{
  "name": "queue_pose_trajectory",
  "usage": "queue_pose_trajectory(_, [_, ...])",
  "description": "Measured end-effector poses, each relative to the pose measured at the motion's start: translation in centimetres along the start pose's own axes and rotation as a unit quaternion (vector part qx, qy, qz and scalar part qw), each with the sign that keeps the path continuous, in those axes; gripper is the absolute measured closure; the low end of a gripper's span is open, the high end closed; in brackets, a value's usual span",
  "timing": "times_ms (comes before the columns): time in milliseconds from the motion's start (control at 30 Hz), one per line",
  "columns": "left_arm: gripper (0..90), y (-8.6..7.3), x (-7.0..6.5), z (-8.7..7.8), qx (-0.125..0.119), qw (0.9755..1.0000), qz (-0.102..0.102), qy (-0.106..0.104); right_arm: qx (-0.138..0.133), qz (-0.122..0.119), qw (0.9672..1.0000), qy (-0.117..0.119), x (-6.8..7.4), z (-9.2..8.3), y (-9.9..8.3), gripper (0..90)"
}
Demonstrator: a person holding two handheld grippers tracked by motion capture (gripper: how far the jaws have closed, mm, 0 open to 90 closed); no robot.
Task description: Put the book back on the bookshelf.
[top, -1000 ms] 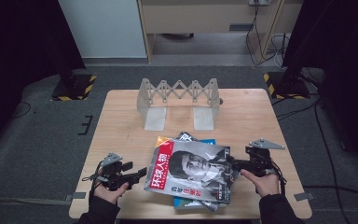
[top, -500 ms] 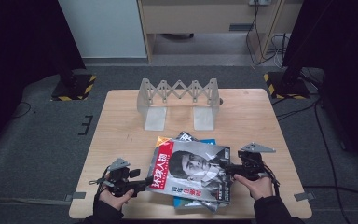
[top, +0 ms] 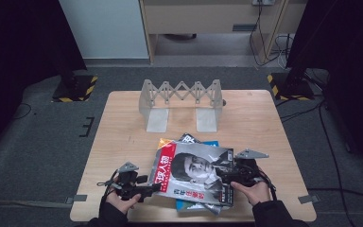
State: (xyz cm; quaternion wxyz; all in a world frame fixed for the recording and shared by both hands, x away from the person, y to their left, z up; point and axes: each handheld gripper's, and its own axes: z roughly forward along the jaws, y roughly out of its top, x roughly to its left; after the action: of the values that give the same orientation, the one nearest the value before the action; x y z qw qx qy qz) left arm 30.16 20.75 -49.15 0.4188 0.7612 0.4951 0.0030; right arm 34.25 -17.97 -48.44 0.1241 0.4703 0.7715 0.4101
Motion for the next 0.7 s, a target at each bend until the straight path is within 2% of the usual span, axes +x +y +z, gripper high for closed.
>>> queue_pose_trajectory(233, [24.6, 0.0, 0.2, 0.8, 0.009, 0.9994, -0.019, -0.028, 0.012, -0.004, 0.9999, -0.004, 0.1, 0.6, -0.2, 9.7])
queue_pose_trajectory(400, [24.9, 0.0, 0.2, 1.2, 0.015, 0.9980, -0.033, -0.051, 0.011, -0.008, 0.9999, -0.005, 0.1, 0.8, -0.4, 9.1])
queue_pose_trajectory(467, [29.3, 0.0, 0.2, 1.3, 0.018, 0.9974, -0.037, -0.059, 0.011, -0.005, 0.9999, -0.004, 0.1, 0.8, -0.4, 8.6])
queue_pose_trajectory(500, [32.4, 0.0, 0.2, 1.3, 0.021, 0.9958, -0.048, -0.074, 0.011, -0.008, 0.9999, -0.005, 0.2, 0.9, -0.4, 7.9])
queue_pose_trajectory(600, [37.1, 0.2, 0.2, 1.0, 0.020, 0.9953, -0.054, -0.079, 0.009, -0.006, 0.9999, -0.005, 0.2, 0.9, -0.5, 7.6])
queue_pose_trajectory(700, [44.2, 0.5, 0.1, 0.1, -0.009, 0.9940, -0.060, -0.091, 0.007, -0.004, 1.0000, -0.005, 0.2, 1.0, -0.6, 7.2])
